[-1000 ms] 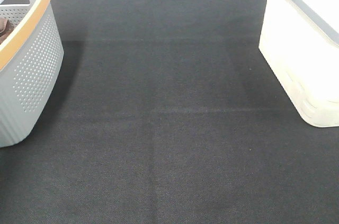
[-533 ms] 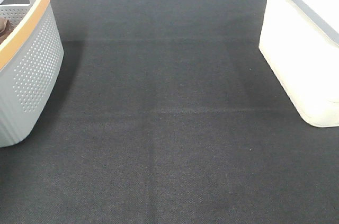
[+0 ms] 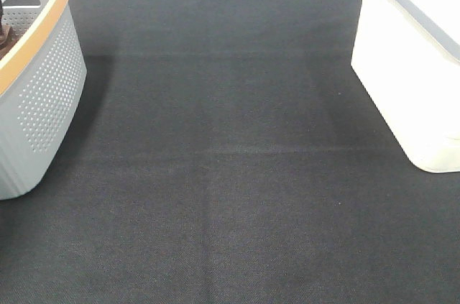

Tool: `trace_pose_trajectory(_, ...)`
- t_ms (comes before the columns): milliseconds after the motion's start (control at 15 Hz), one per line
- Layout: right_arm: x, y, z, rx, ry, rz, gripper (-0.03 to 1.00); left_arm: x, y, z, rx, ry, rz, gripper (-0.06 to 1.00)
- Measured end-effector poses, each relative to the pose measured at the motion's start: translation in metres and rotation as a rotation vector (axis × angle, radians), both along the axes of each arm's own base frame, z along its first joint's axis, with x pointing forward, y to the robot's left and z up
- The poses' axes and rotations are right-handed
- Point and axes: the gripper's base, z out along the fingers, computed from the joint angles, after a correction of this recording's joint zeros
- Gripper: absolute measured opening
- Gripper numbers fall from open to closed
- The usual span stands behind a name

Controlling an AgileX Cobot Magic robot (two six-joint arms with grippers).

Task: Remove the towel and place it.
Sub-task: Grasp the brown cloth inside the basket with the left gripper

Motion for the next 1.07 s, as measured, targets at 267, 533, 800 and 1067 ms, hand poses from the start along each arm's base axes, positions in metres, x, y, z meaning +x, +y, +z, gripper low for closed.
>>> trace_pose_trajectory(267, 0.000, 0.000, 0.000, 0.000, 0.000, 0.000, 0.82, 0.003, 0.000, -0.008, -0.009, 0.000, 0.001, 0.67)
trace_pose_trajectory(533, 0.000, 0.000, 0.000, 0.000, 0.000, 0.000, 0.82, 0.007, 0.000, -0.020, -0.009, 0.001, -0.002, 0.65)
trace_pose_trajectory(800, 0.000, 0.000, 0.000, 0.000, 0.000, 0.000, 0.82, 0.010, 0.000, -0.017, -0.007, -0.025, -0.005, 0.51)
trace_pose_trajectory(1067, 0.000, 0.000, 0.000, 0.000, 0.000, 0.000, 0.82, 0.008, 0.001, -0.026, 0.020, 0.032, -0.046, 0.47)
